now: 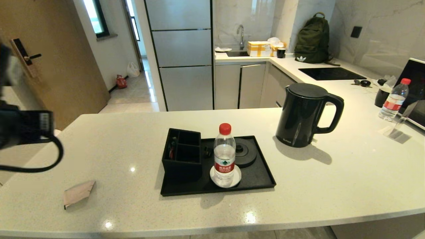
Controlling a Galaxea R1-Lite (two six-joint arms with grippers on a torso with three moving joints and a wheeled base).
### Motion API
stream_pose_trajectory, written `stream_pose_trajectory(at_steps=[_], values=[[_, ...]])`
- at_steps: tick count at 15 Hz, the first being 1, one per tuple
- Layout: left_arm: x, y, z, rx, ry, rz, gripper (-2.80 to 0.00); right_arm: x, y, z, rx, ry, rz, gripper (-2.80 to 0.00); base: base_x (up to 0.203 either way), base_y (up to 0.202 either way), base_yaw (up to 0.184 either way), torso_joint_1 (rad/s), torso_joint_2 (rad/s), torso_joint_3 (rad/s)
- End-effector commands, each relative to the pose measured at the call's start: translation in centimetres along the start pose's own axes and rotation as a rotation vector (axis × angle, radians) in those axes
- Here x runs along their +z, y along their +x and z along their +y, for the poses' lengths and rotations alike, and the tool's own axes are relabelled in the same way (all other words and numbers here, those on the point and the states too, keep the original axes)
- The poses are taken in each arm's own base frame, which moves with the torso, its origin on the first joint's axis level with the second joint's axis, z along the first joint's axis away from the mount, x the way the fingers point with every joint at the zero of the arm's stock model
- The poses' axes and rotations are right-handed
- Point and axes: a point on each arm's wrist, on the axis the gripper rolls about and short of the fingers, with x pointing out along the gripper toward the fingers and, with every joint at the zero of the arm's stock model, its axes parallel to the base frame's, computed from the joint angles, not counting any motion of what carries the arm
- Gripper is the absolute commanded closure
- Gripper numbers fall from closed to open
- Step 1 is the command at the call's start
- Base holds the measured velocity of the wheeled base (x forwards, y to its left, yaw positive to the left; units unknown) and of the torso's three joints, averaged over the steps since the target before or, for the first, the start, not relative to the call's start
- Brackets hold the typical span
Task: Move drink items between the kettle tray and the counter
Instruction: Return the kettle to its original position
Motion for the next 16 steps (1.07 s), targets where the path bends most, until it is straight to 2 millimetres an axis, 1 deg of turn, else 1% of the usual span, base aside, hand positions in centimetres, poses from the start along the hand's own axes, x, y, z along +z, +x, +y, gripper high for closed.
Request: stream_pose_trajectory(at_steps=[1,2,3,5,6,7,9,10,11,12,13,15,16], values=[[-1.6,-6.5,5.9,-0.049,-0.117,-0.13,0.0,0.0,0.0,0.0,0.001,0.0,0.001,0.0,0.0,0.0,0.0,0.0,0.0,0.0],[-2.6,-7.4,6.8,-0.074,-0.105,-0.115,0.0,0.0,0.0,0.0,0.001,0.0,0.001,0.0,0.0,0.0,0.0,0.0,0.0,0.0],[-3.2,-7.6,7.1,-0.091,-0.087,-0.092,0.0,0.0,0.0,0.0,0.001,0.0,0.001,0.0,0.0,0.0,0.0,0.0,0.0,0.0],[-3.4,-7.8,7.3,-0.104,-0.08,-0.08,0.0,0.0,0.0,0.0,0.001,0.0,0.001,0.0,0.0,0.0,0.0,0.0,0.0,0.0],[-4.2,-8.7,8.1,-0.132,-0.075,-0.07,0.0,0.0,0.0,0.0,0.001,0.0,0.001,0.0,0.0,0.0,0.0,0.0,0.0,0.0],[-5.5,-10.4,9.7,-0.167,-0.089,-0.085,0.0,0.0,0.0,0.0,0.001,0.0,0.001,0.0,0.0,0.0,0.0,0.0,0.0,0.0],[-9.3,-14.8,13.4,-0.266,-0.156,-0.168,0.0,0.0,0.0,0.0,0.001,0.0,0.001,0.0,0.0,0.0,0.0,0.0,0.0,0.0],[-11.6,-17.0,14.7,-0.345,-0.181,-0.198,0.0,0.0,0.0,0.0,0.001,0.0,0.001,0.0,0.0,0.0,0.0,0.0,0.0,0.0],[-13.9,-19.1,15.3,-0.434,-0.193,-0.205,0.0,0.0,0.0,0.0,0.001,0.0,0.001,0.0,0.0,0.0,0.0,0.0,0.0,0.0],[-15.6,-20.6,15.3,-0.494,-0.196,-0.191,0.0,0.0,0.0,0.0,0.001,0.0,0.001,0.0,0.0,0.0,0.0,0.0,0.0,0.0],[-17.3,-21.6,15.5,-0.516,-0.204,-0.213,0.0,0.0,0.0,0.0,0.001,0.0,0.001,0.0,0.0,0.0,0.0,0.0,0.0,0.0],[-20.5,-21.2,14.9,-0.535,-0.196,-0.18,0.0,0.0,0.0,0.0,0.001,0.0,0.001,0.0,0.0,0.0,0.0,0.0,0.0,0.0],[-20.9,-21.1,14.8,-0.541,-0.193,-0.167,0.0,0.0,0.0,0.0,0.001,0.0,0.001,0.0,0.0,0.0,0.0,0.0,0.0,0.0]])
